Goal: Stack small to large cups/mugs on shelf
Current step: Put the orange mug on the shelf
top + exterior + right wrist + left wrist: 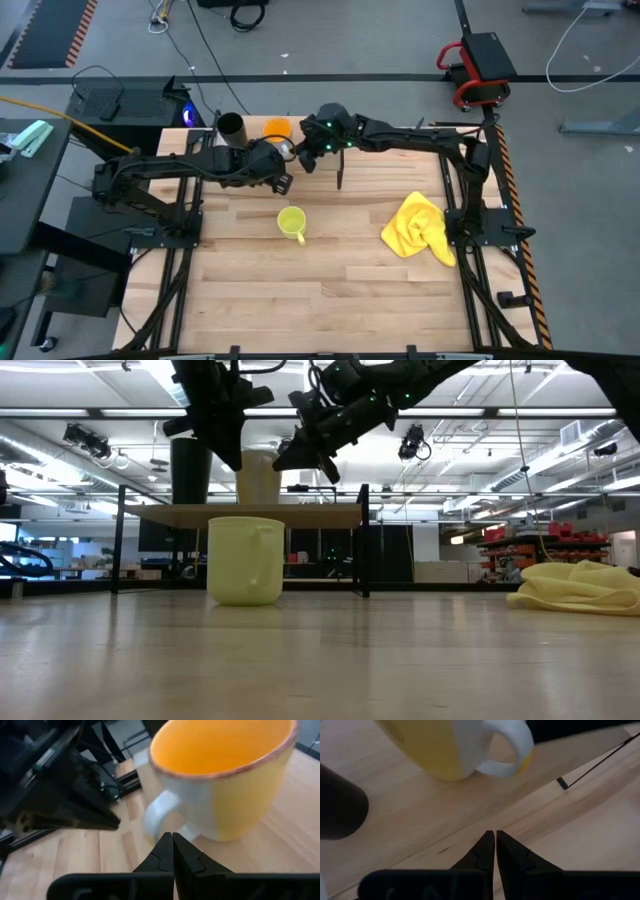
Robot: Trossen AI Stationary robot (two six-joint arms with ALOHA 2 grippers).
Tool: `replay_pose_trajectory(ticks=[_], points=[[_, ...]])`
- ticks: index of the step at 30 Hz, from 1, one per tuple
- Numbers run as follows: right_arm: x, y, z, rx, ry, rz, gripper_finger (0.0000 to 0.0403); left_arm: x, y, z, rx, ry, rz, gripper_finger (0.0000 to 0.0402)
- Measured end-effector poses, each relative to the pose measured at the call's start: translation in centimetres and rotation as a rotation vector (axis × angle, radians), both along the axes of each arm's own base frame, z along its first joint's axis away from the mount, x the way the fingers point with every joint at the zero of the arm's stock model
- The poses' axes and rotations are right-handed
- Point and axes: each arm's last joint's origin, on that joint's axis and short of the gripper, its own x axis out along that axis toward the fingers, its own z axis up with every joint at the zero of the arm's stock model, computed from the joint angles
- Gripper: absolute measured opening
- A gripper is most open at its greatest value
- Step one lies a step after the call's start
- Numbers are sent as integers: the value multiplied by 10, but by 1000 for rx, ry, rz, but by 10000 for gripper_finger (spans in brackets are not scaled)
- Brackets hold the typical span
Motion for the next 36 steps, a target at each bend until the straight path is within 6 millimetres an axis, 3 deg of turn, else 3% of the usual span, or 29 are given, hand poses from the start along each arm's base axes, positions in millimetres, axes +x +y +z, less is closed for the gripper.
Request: replay_pose_trajectory(ticks=[13, 36], points=[[8, 3, -3, -2, 2, 17, 0, -4, 10, -1, 0, 20, 37, 26], [10, 5, 1, -4, -52, 87, 0, -4, 9, -1, -8, 5, 58, 17]])
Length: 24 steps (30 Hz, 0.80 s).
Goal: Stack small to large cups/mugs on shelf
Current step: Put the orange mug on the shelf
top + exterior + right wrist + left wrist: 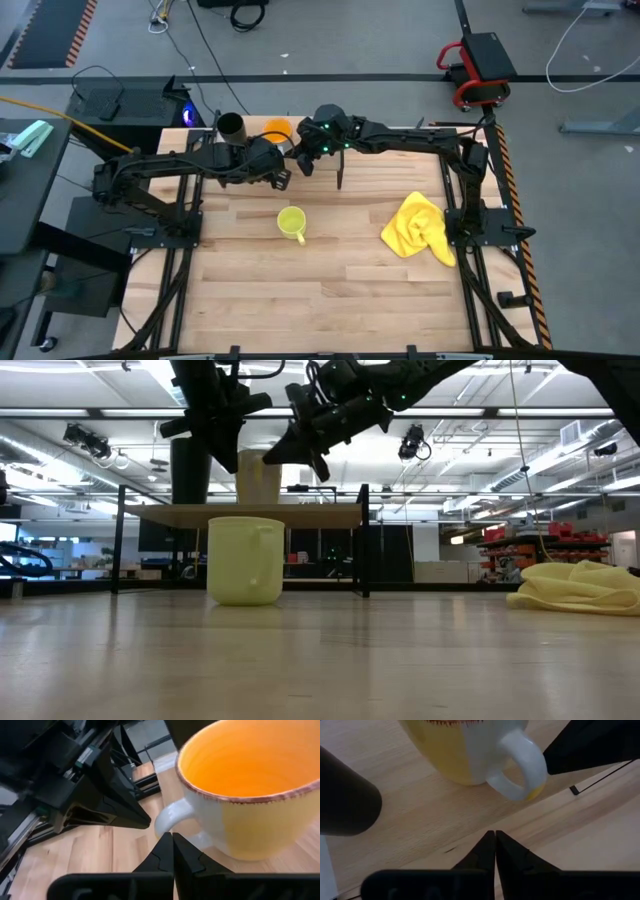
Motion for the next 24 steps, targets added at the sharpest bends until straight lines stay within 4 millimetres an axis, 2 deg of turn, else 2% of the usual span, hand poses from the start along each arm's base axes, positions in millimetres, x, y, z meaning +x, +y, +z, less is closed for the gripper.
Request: replay_pose_trajectory(ticks=[6, 12, 16, 19, 24], points=[[0, 0, 0, -5, -2, 11, 0, 0, 0, 0, 0, -1, 1, 11], [0, 1, -1, 0, 6, 10, 0, 0, 0, 0, -13, -3, -6, 25], [-7, 3, -1, 70, 69, -14, 5, 1, -3, 0, -20, -3, -20, 28], [-16, 8, 10, 84, 96, -15, 13, 1, -9, -1, -40, -2, -37, 23], [-36, 27, 41, 55, 89, 22, 18, 0, -22, -3, -111, 10, -67, 13]])
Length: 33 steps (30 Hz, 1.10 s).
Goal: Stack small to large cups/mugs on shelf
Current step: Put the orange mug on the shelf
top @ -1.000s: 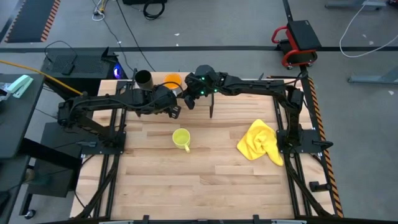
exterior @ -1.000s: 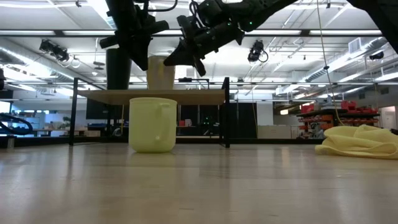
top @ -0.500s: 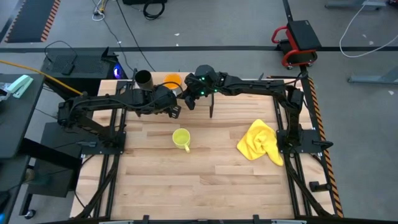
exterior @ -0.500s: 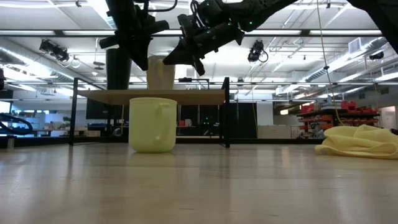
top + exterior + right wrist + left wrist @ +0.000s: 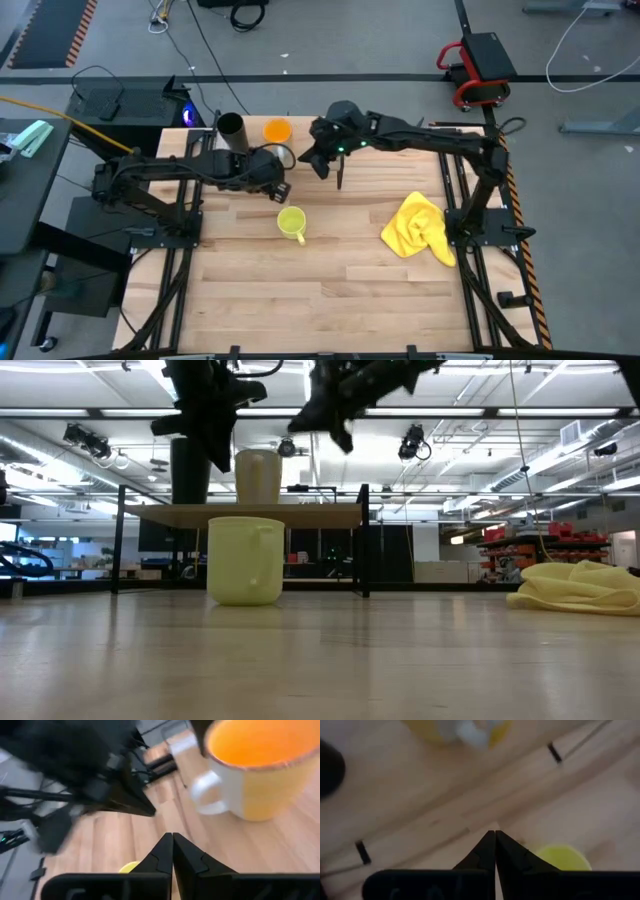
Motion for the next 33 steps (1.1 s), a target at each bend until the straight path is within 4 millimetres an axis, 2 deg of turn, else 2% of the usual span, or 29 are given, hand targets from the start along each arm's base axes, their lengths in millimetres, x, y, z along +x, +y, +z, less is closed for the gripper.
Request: replay_pose_trajectory(ticks=[4, 8, 12, 15, 19, 21, 27, 30, 33], points=[[-20, 20, 27, -82, -1, 11, 19, -4, -13, -2, -45, 40, -6, 11], [-40, 36, 38, -119, 83, -45, 19, -10, -27, -5, -55, 114, -35, 17], [-59, 54, 38, -48, 246, -158, 17, -15, -40, -6, -45, 179, -113, 26], [-65, 76, 31, -59, 367, -276, 16, -16, -51, -6, -44, 220, -227, 29], [-59, 107, 10, -162, 416, -399, 17, -18, -70, -7, -55, 254, -397, 24], [-53, 112, -7, -138, 431, -435, 16, -19, -80, -7, -47, 262, -454, 19], [-52, 98, -65, -48, 464, -576, 5, -25, -105, -7, -15, 267, -561, 9], [-57, 89, -79, 5, 453, -622, 6, -27, -113, -7, -9, 260, -574, 16], [-58, 81, -85, 14, 454, -619, 3, -28, -117, -6, -11, 248, -567, 25]])
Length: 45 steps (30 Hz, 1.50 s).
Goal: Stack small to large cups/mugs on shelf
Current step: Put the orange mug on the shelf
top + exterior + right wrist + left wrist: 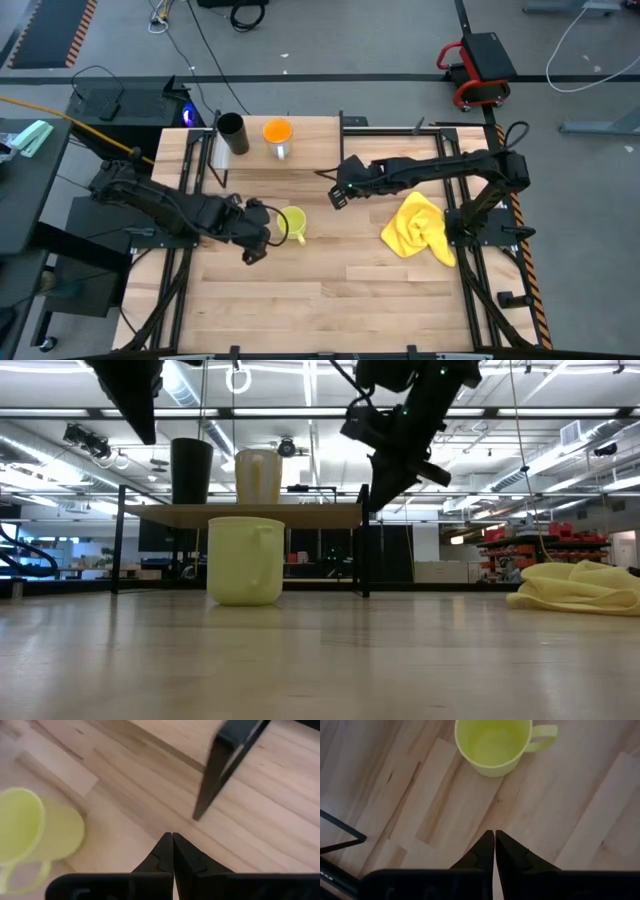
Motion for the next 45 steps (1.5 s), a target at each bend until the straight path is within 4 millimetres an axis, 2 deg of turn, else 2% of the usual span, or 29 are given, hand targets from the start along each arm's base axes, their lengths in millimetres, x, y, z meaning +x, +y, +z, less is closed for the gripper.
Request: replay_pose_trajectory(ticks=[4, 12, 22, 26, 30, 33, 36, 40, 45], points=[[-3, -13, -5, -1, 12, -11, 4, 0, -1, 0, -2, -15, 17, 24], [-3, -37, -3, -21, -21, 2, 3, 1, 0, 1, 12, -37, 71, 8], [-4, -52, -1, -22, -38, -2, 3, 2, 6, 1, 18, -46, 116, 30], [-3, -48, -1, 7, -49, 24, 3, 3, 7, 1, 19, -46, 121, 21], [5, -27, 0, 66, -102, 124, 3, 3, 7, 1, 19, -44, 121, 11], [15, -12, 11, 90, -187, 209, 4, 0, 9, 3, 29, -49, 123, 9], [26, -8, 31, 38, -297, 259, 4, -5, 12, 8, 44, -72, 135, 17], [31, -29, 62, -52, -398, 241, 2, -18, 22, 20, 48, -115, 194, 29], [27, -61, 78, -66, -460, 225, 2, -38, 29, 36, 54, -197, 274, 26]])
